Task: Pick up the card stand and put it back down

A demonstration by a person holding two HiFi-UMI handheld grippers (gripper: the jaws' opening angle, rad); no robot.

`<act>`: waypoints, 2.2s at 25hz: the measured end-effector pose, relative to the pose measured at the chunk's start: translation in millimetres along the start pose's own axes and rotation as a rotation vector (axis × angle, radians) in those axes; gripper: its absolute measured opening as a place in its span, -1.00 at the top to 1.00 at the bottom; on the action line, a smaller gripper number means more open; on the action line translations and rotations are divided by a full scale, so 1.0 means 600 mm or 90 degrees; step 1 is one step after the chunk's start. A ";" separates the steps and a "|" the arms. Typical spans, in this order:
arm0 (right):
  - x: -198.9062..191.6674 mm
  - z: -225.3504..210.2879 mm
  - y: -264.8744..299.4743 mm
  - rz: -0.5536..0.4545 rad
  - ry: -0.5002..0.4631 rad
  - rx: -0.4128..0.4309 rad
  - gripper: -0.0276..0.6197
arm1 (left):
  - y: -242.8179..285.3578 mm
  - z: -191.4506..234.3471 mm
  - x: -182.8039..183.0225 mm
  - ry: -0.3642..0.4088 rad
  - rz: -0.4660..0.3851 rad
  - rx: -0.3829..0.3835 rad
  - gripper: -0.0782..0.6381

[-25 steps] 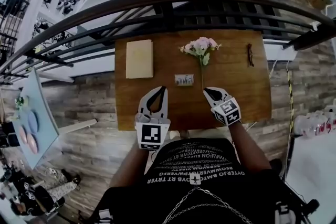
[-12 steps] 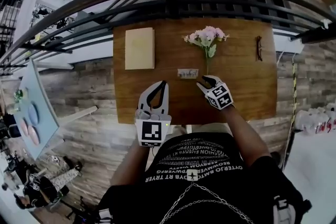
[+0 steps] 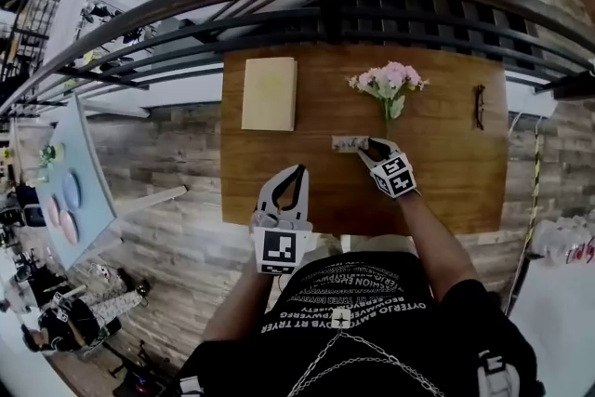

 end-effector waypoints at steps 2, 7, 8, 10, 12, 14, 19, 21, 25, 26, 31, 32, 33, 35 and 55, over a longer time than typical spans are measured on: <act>0.000 -0.002 -0.001 0.001 -0.009 0.005 0.46 | -0.008 -0.001 0.000 0.001 0.002 0.005 0.70; -0.003 0.007 -0.009 0.009 -0.019 0.007 0.51 | -0.037 0.005 0.002 0.005 -0.007 0.024 0.70; -0.004 0.012 -0.013 0.011 -0.016 0.005 0.51 | -0.044 0.006 0.001 0.006 -0.010 0.027 0.70; -0.009 0.023 -0.022 0.015 -0.007 -0.001 0.52 | -0.059 0.010 -0.002 0.004 -0.014 0.030 0.70; -0.018 0.032 -0.033 0.017 0.011 -0.009 0.52 | -0.073 0.010 -0.007 0.003 -0.019 0.031 0.70; -0.027 0.038 -0.044 0.015 0.037 -0.013 0.52 | -0.085 0.007 -0.011 0.002 -0.024 0.030 0.70; -0.033 0.053 -0.076 0.008 0.079 -0.029 0.52 | -0.117 0.006 -0.005 0.002 -0.045 0.023 0.70; -0.027 0.061 -0.086 0.003 0.091 -0.031 0.52 | -0.128 0.010 0.000 0.004 -0.055 0.022 0.70; -0.013 0.081 -0.112 -0.005 0.102 -0.036 0.52 | -0.146 0.015 0.003 0.002 -0.074 0.012 0.70; -0.010 0.084 -0.121 -0.007 0.104 -0.040 0.52 | -0.149 0.015 0.006 0.003 -0.078 0.010 0.70; 0.007 0.102 -0.160 -0.029 0.113 -0.052 0.52 | -0.165 0.022 0.022 0.013 -0.100 0.013 0.70; 0.011 0.106 -0.167 -0.031 0.107 -0.053 0.52 | -0.169 0.023 0.024 0.015 -0.103 0.012 0.70; 0.016 0.109 -0.174 -0.033 0.100 -0.054 0.52 | -0.172 0.023 0.026 0.016 -0.106 0.011 0.70; 0.029 0.112 -0.191 -0.038 0.090 -0.059 0.52 | -0.178 0.024 0.032 0.018 -0.111 0.011 0.70; 0.161 0.143 -0.340 -0.117 0.081 -0.087 0.53 | -0.216 0.017 0.008 0.011 -0.120 0.003 0.70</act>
Point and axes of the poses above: the fingertips, and each gripper's own axes: y forward along the fingers, z to its left, x out of its top, the point moved 3 cm from there along -y, backward along the fingers
